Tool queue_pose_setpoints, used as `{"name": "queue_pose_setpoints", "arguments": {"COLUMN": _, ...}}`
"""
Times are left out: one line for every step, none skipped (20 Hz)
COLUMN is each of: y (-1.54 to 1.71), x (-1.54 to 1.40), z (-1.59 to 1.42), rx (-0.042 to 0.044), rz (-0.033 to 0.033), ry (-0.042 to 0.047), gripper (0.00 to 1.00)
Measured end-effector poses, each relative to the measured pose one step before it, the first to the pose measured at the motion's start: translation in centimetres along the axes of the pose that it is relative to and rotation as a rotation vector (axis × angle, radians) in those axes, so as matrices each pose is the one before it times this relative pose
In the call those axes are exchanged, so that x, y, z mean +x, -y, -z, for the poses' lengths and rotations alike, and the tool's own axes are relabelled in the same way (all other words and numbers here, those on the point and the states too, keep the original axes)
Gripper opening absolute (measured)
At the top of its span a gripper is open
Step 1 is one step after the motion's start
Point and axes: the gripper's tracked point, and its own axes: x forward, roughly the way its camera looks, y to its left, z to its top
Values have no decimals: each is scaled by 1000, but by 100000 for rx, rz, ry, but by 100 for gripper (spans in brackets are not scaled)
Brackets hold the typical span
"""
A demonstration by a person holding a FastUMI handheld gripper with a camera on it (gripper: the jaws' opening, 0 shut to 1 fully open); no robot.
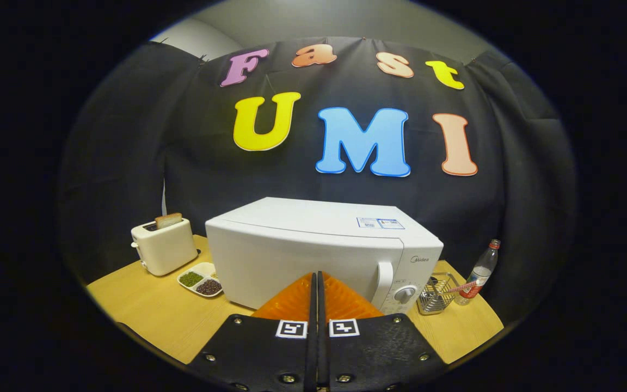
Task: Open the microwave, put the food inside, and close the microwave door.
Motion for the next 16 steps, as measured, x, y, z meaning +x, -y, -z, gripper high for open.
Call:
{"name": "queue_pose_setpoints", "arguments": {"y": -27, "x": -1184, "z": -365, "rx": 366, "rz": 632, "ry": 752, "gripper": 0}}
{"name": "queue_pose_setpoints", "arguments": {"y": -33, "x": -1146, "z": -317, "rx": 772, "rz": 406, "ry": 512, "gripper": 0}}
{"name": "queue_pose_setpoints", "arguments": {"y": -148, "x": -1194, "z": -230, "rx": 961, "rz": 173, "ry": 434, "gripper": 0}}
{"name": "queue_pose_setpoints", "arguments": {"y": -13, "x": -1124, "z": -369, "rx": 318, "rz": 566, "ry": 1037, "gripper": 0}}
{"name": "queue_pose_setpoints", "arguments": {"y": 235, "x": -1113, "z": -255, "rx": 7, "rz": 810, "ry": 864, "gripper": 0}}
{"name": "queue_pose_setpoints", "arguments": {"y": 50, "x": -1066, "z": -175, "rx": 209, "rz": 483, "ry": 566, "gripper": 0}}
{"name": "queue_pose_setpoints", "arguments": {"y": 15, "x": -900, "z": -160, "rx": 320, "rz": 435, "ry": 359, "gripper": 0}}
{"name": "queue_pose_setpoints", "arguments": {"y": 174, "x": -964, "z": -123, "rx": 303, "rz": 522, "ry": 556, "gripper": 0}}
{"name": "queue_pose_setpoints", "arguments": {"y": 253, "x": -994, "z": -145, "rx": 486, "rz": 839, "ry": 1076, "gripper": 0}}
{"name": "queue_pose_setpoints", "arguments": {"y": 175, "x": -1001, "z": -160, "rx": 554, "rz": 654, "ry": 868, "gripper": 0}}
{"name": "queue_pose_setpoints", "arguments": {"y": 304, "x": -946, "z": 67, "rx": 392, "rz": 906, "ry": 613, "gripper": 0}}
{"name": "queue_pose_setpoints", "arguments": {"y": 332, "x": -983, "z": 7, "rx": 60, "rz": 1039, "ry": 655, "gripper": 0}}
{"name": "queue_pose_setpoints", "arguments": {"y": 454, "x": -773, "z": 112, "rx": -85, "rz": 1102, "ry": 527, "gripper": 0}}
{"name": "queue_pose_setpoints", "arguments": {"y": 277, "x": -1089, "z": 47, "rx": -2, "rz": 631, "ry": 262, "gripper": 1}}
{"name": "queue_pose_setpoints", "arguments": {"y": 254, "x": -785, "z": 249, "rx": 511, "rz": 705, "ry": 293, "gripper": 2}}
{"name": "queue_pose_setpoints", "arguments": {"y": 31, "x": -798, "z": 197, "rx": 1071, "rz": -610, "ry": 286, "gripper": 9}}
